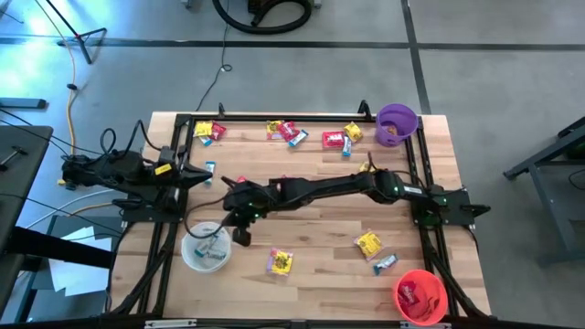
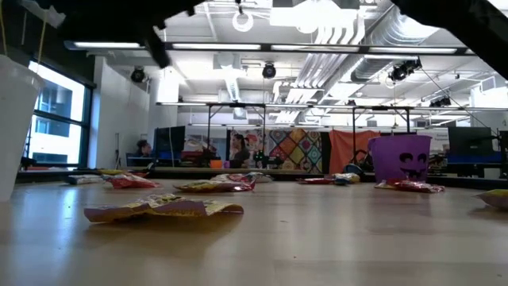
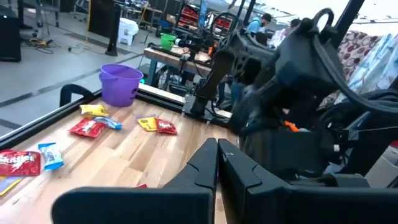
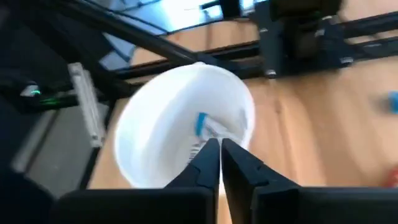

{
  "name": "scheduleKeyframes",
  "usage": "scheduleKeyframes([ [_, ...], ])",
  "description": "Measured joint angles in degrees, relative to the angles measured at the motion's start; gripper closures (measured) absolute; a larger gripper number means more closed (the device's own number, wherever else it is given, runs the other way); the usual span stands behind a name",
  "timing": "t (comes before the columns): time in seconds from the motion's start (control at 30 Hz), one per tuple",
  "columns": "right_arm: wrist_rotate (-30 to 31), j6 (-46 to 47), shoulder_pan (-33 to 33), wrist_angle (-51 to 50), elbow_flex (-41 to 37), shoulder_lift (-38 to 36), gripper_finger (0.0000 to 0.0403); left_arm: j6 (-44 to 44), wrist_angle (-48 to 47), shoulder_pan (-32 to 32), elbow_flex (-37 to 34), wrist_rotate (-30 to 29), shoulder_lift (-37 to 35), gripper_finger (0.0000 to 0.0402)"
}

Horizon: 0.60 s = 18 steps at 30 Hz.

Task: Sort candy
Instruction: Put the yellow candy into the purple bin

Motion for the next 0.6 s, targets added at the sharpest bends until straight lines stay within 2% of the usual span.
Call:
scheduleKeyframes([
  [0.1, 3.5, -2.0, -0.4, -4.6, -1.5, -2.0, 0.0391, 0.2, 0.2, 0.0, 0.0, -0.8, 0.1, 0.0401],
  [0.3, 2.4, -3.2, -1.4, -4.6, -8.5, -3.9, 0.0402, 0.4, 1.6, 0.0, 0.0, 0.3, 1.1, 0.0401],
  [0.43, 1.8, -2.1, -1.6, 2.3, -18.0, -7.8, 0.0402, 0.4, 2.7, 0.0, 0.0, 0.8, 2.4, 0.0402],
  [0.6, 1.6, 3.2, -2.0, 14.1, -33.9, -16.7, 0.0402, 0.3, 2.4, 0.1, 0.0, 0.6, 6.1, 0.0402],
])
